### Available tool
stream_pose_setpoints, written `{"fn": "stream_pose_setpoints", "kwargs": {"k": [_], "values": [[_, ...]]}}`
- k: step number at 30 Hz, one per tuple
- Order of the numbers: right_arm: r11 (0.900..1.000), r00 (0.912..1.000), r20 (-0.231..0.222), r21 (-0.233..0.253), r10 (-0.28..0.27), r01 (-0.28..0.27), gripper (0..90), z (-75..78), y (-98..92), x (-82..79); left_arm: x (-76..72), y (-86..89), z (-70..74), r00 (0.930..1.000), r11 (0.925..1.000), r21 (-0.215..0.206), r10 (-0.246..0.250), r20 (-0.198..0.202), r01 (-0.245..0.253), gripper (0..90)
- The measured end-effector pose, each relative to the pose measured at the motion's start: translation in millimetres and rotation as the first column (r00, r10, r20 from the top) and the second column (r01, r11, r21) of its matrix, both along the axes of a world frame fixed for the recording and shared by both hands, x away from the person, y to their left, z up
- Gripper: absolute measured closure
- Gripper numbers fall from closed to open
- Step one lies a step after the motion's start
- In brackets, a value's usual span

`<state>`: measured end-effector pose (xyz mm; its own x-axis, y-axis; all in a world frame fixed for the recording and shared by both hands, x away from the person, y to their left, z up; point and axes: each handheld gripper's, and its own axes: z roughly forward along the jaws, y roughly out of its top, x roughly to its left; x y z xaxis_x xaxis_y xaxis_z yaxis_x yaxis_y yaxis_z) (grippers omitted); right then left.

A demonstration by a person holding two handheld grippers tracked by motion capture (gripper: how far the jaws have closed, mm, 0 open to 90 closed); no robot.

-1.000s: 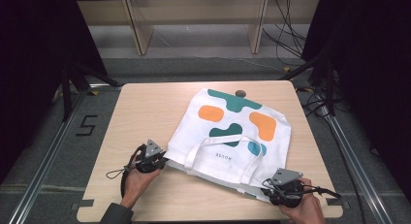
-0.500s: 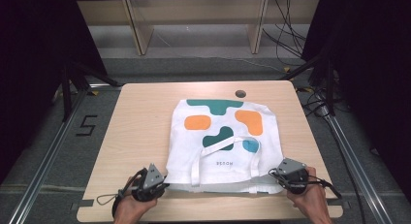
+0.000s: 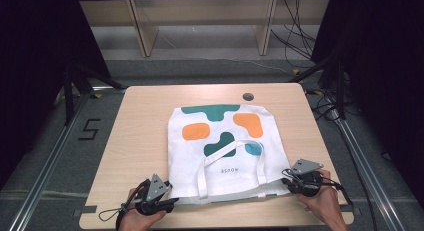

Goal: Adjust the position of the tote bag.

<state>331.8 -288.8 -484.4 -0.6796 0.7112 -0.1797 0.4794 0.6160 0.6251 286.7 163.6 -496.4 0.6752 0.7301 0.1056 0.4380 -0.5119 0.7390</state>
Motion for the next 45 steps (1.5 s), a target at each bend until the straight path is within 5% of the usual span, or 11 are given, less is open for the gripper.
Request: {"fn": "stream_pose_setpoints", "kwargs": {"k": [4, 10, 11, 15, 20, 28, 29, 31, 32, 36, 45], "values": [[1.0, 0.9999, -0.003, 0.025, 0.011, -0.011, 72.3, 1.1, 0.6, 1.3, 8.6, -6.9, -0.4, 1.0, 0.9999, 0.015, -0.002, 0.009, 0.002, 42.0], [0.999, 1.0, 0.002, 0.046, 0.007, -0.007, 77.8, 5.7, 0.9, 2.6, 9.0, -6.2, 9.4, 0.9959, 0.9987, -0.05, 0.015, 0.089, -0.011, 44.5], [0.999, 1.0, 0.001, 0.041, 0.009, -0.009, 77.9, 5.6, 1.8, 2.3, 10.9, -6.3, 11.7, 0.9913, 0.9994, -0.01, -0.032, 0.128, 0.033, 45.3], [0.999, 1.0, -0.003, 0.034, 0.009, -0.009, 77.3, 4.1, 3.6, 2.5, 7.8, -10.7, 13.3, 0.9911, 0.999, 0.028, -0.037, 0.128, 0.034, 42.6], [0.999, 0.9999, -0.006, 0.045, 0.008, -0.008, 75.3, 3.8, 3.5, 1.3, -4.3, -13.1, 14.4, 0.9969, 0.996, 0.081, 0.034, 0.071, -0.04, 32.9], [0.999, 1.0, -0.005, 0.054, 0.006, -0.006, 73.8, 4.7, 3.4, 1.5, -3.8, -28.8, 19.6, 0.9816, 0.9944, 0.105, -0.03, 0.188, 0.01, 36.1], [0.999, 1.0, -0.004, 0.052, 0.001, -0.001, 73.8, 4.7, 3.8, 1.7, -1.8, -27.8, 20.9, 0.982, 0.9893, 0.133, -0.083, 0.17, 0.06, 41.9], [0.999, 1.0, -0.007, 0.051, 0.006, -0.006, 73.8, 5.1, 4.1, 2.3, 6.1, -29.1, 15.3, 0.9859, 0.9916, 0.088, -0.106, 0.13, 0.095, 52.2], [0.999, 1.0, -0.007, 0.053, 0.007, -0.006, 73.8, 5.2, 4.1, 2.3, 11.6, -27.1, 14.3, 0.9848, 0.9859, 0.11, -0.138, 0.106, 0.126, 57.9], [0.998, 0.9999, -0.014, 0.06, 0.006, -0.006, 73.8, 5.9, 2.9, 1.8, 18.5, -19.5, 10.5, 0.9893, 0.9906, 0.047, -0.131, 0.064, 0.128, 71.6], [0.997, 0.9997, -0.014, 0.069, 0.019, -0.018, 74.9, 6.6, 2.4, 1.8, 26.6, -11.2, 7.8, 0.9906, 0.9906, -0.005, -0.137, 0.006, 0.137, 77.3]]}}
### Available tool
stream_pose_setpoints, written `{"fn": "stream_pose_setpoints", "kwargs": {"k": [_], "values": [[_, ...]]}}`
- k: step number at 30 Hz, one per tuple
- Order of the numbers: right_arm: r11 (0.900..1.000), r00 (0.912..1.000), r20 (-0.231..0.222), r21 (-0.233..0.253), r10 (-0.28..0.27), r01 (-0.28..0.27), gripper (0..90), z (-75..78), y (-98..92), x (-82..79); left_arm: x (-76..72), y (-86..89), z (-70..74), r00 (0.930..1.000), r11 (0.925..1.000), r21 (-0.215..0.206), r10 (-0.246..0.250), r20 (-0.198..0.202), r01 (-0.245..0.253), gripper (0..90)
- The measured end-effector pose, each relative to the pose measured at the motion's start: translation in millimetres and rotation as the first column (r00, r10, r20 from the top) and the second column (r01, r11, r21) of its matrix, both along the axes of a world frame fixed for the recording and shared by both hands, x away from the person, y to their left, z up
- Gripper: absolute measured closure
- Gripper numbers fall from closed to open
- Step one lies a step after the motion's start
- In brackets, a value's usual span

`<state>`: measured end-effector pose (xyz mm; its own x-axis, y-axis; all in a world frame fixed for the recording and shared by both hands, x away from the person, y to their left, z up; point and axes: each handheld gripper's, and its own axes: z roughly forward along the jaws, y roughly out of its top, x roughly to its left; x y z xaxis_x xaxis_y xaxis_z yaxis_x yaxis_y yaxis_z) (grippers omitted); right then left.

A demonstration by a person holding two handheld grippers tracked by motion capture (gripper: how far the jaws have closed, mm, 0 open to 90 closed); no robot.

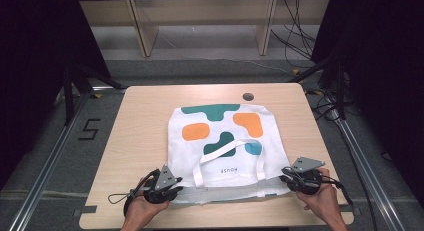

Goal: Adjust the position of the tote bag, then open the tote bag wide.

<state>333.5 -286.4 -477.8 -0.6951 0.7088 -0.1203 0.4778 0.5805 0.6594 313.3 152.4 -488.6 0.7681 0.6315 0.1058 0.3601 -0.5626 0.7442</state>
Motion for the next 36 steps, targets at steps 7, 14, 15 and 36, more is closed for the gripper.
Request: {"fn": "stream_pose_setpoints", "kwargs": {"k": [7, 14, 15, 36], "values": [[1.0, 0.9998, 0.011, 0.003, 0.017, -0.017, 79.3, 0.9, -2.2, -0.1, 0.1, 2.1, 2.8, 0.9999, 0.9989, -0.044, 0.013, -0.01, -0.013, 78.6], [0.999, 0.999, 0.033, 0.018, 0.029, -0.03, 84.2, 7.8, -1.9, -4.1, -2.6, 6.0, 8.4, 0.9998, 0.9972, -0.073, 0.012, -0.017, -0.014, 80.0], [0.999, 0.9987, 0.033, 0.017, 0.038, -0.038, 84.6, 9.3, -1.7, -5.2, -2.6, 7.8, 10.7, 0.9998, 0.9979, -0.065, -0.001, -0.017, 0.0, 80.3], [0.991, 0.9906, 0.126, 0.119, 0.053, -0.069, 87.8, 55.3, -3.7, -7.4, -2.6, 14.0, 45.4, 0.9987, 0.9936, -0.113, -0.006, 0.051, 0.012, 85.3]]}}
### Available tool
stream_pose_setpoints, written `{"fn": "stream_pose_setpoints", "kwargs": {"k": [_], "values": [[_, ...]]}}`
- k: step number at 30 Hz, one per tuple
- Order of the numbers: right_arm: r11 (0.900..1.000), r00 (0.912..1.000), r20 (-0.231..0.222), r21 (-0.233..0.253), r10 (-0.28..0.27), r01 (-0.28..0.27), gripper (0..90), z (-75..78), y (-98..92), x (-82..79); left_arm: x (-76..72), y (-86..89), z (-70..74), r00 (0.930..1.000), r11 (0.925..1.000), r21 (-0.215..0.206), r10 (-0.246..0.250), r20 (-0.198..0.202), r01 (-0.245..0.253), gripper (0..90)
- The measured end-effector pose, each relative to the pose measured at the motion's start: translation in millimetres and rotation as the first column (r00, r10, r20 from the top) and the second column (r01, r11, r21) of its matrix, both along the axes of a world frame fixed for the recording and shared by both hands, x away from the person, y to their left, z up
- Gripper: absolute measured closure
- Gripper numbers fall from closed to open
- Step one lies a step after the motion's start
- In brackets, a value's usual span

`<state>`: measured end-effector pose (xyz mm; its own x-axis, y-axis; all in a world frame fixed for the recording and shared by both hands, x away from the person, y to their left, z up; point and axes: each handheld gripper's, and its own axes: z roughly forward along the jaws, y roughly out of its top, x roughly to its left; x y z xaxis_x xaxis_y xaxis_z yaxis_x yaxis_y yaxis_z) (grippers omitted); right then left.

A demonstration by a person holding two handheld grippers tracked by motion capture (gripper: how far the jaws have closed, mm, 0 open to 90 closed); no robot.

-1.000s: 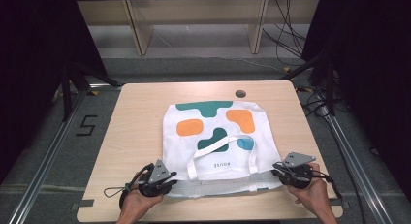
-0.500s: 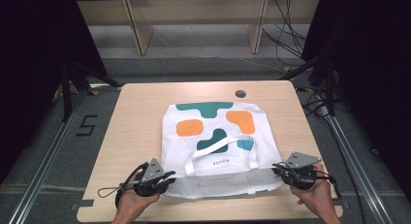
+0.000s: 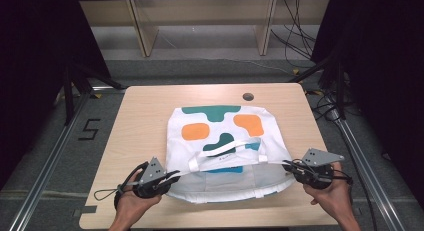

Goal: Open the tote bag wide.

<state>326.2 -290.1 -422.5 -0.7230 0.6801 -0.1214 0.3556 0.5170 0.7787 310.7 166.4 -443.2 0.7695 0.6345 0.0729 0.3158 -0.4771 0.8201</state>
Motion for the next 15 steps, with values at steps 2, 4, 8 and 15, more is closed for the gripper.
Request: {"fn": "stream_pose_setpoints", "kwargs": {"k": [2, 4, 8, 15], "values": [[1.0, 0.9999, 0.01, 0.011, 0.004, -0.004, 87.9, 5.1, -1.0, 2.8, 0.5, -0.8, 5.6, 1.0, 0.9999, -0.016, 0.006, 0.003, -0.006, 85.3], [0.999, 0.9999, 0.013, 0.036, 0.006, -0.006, 87.9, 12.0, -2.1, 5.7, 2.5, 0.2, 12.9, 0.9999, 0.9995, -0.031, 0.008, 0.011, -0.008, 85.3], [0.998, 0.9997, 0.023, 0.067, 0.011, -0.013, 88.0, 31.3, -3.8, 11.9, 7.0, 1.5, 25.2, 0.9995, 0.9978, -0.066, 0.01, 0.029, -0.008, 85.3], [0.996, 0.9969, 0.069, 0.077, 0.038, -0.044, 88.1, 56.8, -2.9, 21.5, 13.8, 6.7, 46.0, 0.9972, 0.9937, -0.109, 0.032, 0.068, -0.025, 85.6]]}}
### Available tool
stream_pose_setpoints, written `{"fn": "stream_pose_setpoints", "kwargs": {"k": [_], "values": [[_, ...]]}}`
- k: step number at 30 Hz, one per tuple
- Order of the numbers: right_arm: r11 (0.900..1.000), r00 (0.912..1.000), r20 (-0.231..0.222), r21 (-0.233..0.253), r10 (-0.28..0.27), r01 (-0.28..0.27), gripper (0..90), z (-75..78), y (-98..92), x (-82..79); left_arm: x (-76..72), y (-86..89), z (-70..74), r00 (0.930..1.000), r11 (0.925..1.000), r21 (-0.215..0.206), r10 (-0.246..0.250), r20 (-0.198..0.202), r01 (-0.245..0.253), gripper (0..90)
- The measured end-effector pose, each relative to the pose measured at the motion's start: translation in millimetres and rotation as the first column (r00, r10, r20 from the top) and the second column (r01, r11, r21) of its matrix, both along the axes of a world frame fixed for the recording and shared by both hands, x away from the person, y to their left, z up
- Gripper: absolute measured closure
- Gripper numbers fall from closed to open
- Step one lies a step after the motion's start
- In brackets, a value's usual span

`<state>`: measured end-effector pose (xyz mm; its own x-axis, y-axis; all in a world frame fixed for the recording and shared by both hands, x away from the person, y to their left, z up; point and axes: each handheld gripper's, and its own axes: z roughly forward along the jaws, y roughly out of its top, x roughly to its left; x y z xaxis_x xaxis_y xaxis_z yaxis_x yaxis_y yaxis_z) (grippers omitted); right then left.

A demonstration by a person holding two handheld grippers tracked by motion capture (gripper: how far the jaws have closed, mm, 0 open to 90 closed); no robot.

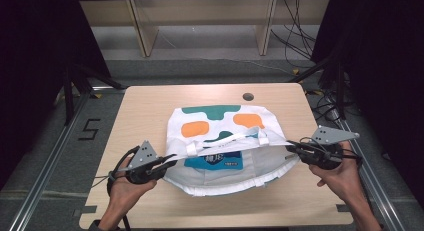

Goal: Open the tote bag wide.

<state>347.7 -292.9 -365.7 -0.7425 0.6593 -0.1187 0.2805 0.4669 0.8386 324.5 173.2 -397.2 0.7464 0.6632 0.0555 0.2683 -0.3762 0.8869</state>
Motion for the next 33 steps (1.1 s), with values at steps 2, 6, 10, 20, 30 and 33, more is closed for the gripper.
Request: {"fn": "stream_pose_setpoints", "kwargs": {"k": [2, 6, 10, 20, 30, 33], "values": [[1.0, 0.9999, -0.01, 0.003, -0.007, 0.007, 88.2, 9.0, 1.5, -0.8, 1.0, 0.9, 5.4, 0.9999, 1.0, -0.006, 0.004, 0.016, -0.004, 85.7], [1.0, 0.9998, 0.018, 0.027, -0.002, 0.002, 88.2, 19.4, 2.3, -0.3, 1.4, 3.2, 20.4, 0.9986, 0.9999, -0.011, 0.006, 0.053, -0.005, 85.8], [1.0, 0.9982, 0.059, 0.018, 0.004, -0.005, 88.3, 36.9, -0.1, 1.3, -0.6, 3.4, 36.3, 0.9964, 0.9989, -0.047, 0.009, 0.085, -0.005, 86.1], [0.997, 0.987, 0.16, 0.081, 0.001, -0.014, 88.5, 86.5, -6.9, -4.7, -14.6, 0.5, 96.8, 0.9755, 0.9915, -0.128, 0.002, 0.22, 0.027, 86.6], [0.994, 0.9732, 0.23, 0.103, 0.0, -0.025, 88.5, 134.0, -8.5, 0.0, -0.8, 1.7, 138.8, 0.962, 0.9802, -0.197, 0.037, 0.27, 0.017, 86.7], [0.994, 0.9712, 0.238, 0.111, -0.018, -0.009, 88.5, 142.1, -8.5, 9.6, 14.7, 0.7, 137.7, 0.9702, 0.9794, -0.202, 0.044, 0.238, 0.005, 86.7]]}}
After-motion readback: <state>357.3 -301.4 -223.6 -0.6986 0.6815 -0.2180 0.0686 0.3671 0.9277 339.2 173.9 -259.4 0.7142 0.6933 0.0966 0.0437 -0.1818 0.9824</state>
